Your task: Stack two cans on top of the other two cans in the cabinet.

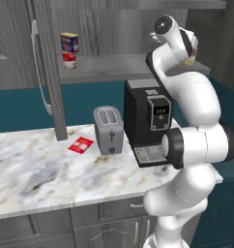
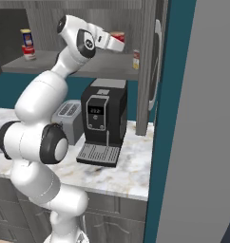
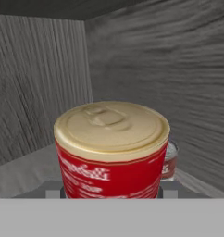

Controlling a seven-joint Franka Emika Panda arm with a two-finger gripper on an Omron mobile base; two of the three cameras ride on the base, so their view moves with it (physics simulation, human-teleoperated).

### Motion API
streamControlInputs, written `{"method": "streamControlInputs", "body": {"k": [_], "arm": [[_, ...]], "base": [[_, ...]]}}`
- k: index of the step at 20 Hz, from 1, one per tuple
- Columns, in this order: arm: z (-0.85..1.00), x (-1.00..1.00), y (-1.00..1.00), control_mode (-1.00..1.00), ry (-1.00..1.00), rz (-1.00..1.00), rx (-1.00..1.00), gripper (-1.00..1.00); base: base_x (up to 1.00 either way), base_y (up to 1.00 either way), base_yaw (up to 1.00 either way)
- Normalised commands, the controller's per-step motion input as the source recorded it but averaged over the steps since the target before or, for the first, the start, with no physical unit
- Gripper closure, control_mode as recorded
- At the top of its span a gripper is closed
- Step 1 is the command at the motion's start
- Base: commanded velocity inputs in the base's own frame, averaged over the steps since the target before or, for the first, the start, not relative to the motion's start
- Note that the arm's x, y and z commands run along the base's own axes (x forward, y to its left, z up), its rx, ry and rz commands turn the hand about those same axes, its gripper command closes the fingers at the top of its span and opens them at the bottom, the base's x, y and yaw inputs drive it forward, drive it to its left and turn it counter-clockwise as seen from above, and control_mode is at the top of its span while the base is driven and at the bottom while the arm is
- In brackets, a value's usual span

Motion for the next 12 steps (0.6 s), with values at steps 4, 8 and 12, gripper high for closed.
{"method": "streamControlInputs", "body": {"k": [4,8,12], "arm": [[0.05,0.00,-0.27,-1.00,0.00,-0.01,0.00,1.00],[0.00,0.00,-0.26,-1.00,-0.02,0.00,0.00,1.00],[0.00,0.04,-0.14,-1.00,-0.02,0.00,0.00,1.00]], "base": [[0.00,0.00,0.00],[0.00,0.00,0.00],[0.00,0.00,0.00]]}}
